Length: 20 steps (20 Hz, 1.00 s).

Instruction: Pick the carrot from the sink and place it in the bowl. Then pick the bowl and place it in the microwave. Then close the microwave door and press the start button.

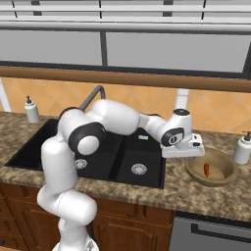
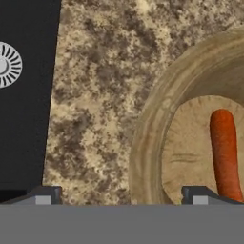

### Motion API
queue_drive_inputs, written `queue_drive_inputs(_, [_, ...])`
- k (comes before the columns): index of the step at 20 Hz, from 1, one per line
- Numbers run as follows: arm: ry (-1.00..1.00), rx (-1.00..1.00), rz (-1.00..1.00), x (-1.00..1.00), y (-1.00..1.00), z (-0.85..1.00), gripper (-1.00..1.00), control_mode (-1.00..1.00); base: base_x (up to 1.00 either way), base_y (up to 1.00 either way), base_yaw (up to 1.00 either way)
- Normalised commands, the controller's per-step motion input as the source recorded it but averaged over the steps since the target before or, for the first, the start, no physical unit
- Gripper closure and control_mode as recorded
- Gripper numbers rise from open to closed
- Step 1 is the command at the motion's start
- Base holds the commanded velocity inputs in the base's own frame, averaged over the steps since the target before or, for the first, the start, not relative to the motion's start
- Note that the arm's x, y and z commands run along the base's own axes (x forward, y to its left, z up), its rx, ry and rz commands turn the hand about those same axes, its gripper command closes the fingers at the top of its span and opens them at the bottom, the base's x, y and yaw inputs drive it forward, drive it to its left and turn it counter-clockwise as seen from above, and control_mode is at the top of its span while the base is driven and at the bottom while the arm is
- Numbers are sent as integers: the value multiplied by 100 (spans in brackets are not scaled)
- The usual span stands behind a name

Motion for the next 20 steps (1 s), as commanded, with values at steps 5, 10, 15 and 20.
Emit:
queue_drive_inputs(5, [0, 1, 3, 17, -27, -9, -100, -100, 0, 0, 0])
queue_drive_inputs(10, [0, 0, 1, 13, -20, -24, -100, -100, 0, 0, 0])
queue_drive_inputs(15, [0, 0, 1, 7, -1, -31, 100, -100, 0, 0, 0])
queue_drive_inputs(20, [0, 0, 1, 0, 0, -17, 100, -100, 0, 0, 0])
